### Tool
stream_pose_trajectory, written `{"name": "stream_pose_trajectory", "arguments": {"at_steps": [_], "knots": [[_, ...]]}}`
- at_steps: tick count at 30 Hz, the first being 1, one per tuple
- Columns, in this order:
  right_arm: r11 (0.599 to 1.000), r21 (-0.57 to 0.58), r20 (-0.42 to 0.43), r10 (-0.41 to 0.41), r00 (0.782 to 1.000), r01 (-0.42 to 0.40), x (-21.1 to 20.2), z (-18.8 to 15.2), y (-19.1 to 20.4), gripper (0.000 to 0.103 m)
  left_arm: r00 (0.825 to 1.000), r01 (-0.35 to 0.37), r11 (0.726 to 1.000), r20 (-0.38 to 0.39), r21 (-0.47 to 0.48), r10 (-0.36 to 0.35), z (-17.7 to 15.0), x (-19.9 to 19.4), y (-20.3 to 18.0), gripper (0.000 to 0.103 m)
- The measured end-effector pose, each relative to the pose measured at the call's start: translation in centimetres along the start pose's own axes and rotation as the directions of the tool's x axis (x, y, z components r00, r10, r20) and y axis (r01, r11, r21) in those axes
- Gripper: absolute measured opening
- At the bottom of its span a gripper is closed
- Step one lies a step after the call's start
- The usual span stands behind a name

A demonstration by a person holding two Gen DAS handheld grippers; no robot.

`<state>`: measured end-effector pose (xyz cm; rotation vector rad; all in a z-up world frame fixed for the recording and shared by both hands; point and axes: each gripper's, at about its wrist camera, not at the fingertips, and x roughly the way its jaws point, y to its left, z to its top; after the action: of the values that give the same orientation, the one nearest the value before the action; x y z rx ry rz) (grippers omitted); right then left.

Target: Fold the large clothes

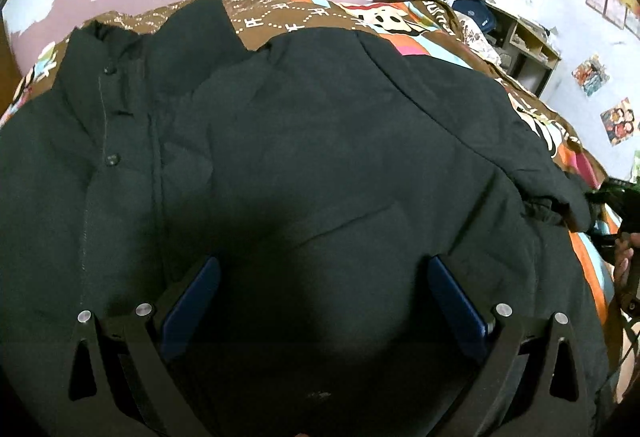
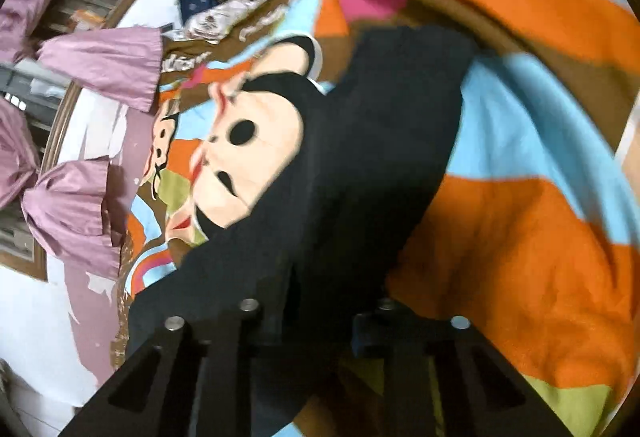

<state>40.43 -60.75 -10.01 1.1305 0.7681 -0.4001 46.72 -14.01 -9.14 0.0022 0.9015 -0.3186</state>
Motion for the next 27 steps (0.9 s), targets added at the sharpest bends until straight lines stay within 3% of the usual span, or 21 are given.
{"name": "stream_pose_trajectory", "arguments": {"at_steps": [5, 9, 12, 15, 18, 22, 23, 27], "knots": [[0.966, -0.258, 0.159, 0.016, 0.987, 0.026, -4.0, -0.7, 7.3, 0.009, 1.000, 0.005, 0.999, 0.013, -0.034, -0.005, -0.3, -1.0, 0.0, 0.102], [0.871, -0.491, 0.225, 0.117, 0.967, 0.009, -6.9, -3.0, 13.9, 0.008, 0.997, 0.067, 0.989, 0.042, -0.134, -0.061, -0.7, -3.9, 1.8, 0.102], [0.743, -0.669, 0.215, 0.207, 0.954, -0.010, -8.1, -7.0, 19.1, 0.008, 0.994, 0.094, 0.976, 0.070, -0.196, -0.082, -0.4, -6.8, 3.8, 0.102], [0.574, -0.814, 0.092, 0.286, 0.954, -0.094, -8.1, -13.0, 23.2, 0.008, 0.990, 0.089, 0.969, 0.125, -0.230, -0.061, -0.2, -10.5, 6.1, 0.102], [0.404, -0.902, -0.031, 0.295, 0.955, -0.154, -7.5, -19.3, 25.3, 0.008, 0.981, 0.095, 0.957, 0.189, -0.274, -0.043, -0.5, -14.6, 9.1, 0.102], [0.196, -0.954, -0.174, 0.249, 0.953, -0.226, -6.4, -26.8, 26.4, 0.008, 0.973, 0.135, 0.924, 0.226, -0.358, -0.055, -1.7, -18.4, 12.8, 0.102], [0.162, -0.957, -0.200, 0.231, 0.952, -0.240, -6.2, -28.1, 26.2, 0.008, 0.971, 0.148, 0.916, 0.231, -0.374, -0.063, -2.0, -19.0, 13.3, 0.102], [-0.018, -0.956, -0.294, 0.076, 0.953, -0.294, -4.4, -35.3, 24.2, 0.015, 0.947, 0.268, 0.871, 0.280, -0.411, -0.159, -3.8, -21.0, 15.6, 0.102]]}}
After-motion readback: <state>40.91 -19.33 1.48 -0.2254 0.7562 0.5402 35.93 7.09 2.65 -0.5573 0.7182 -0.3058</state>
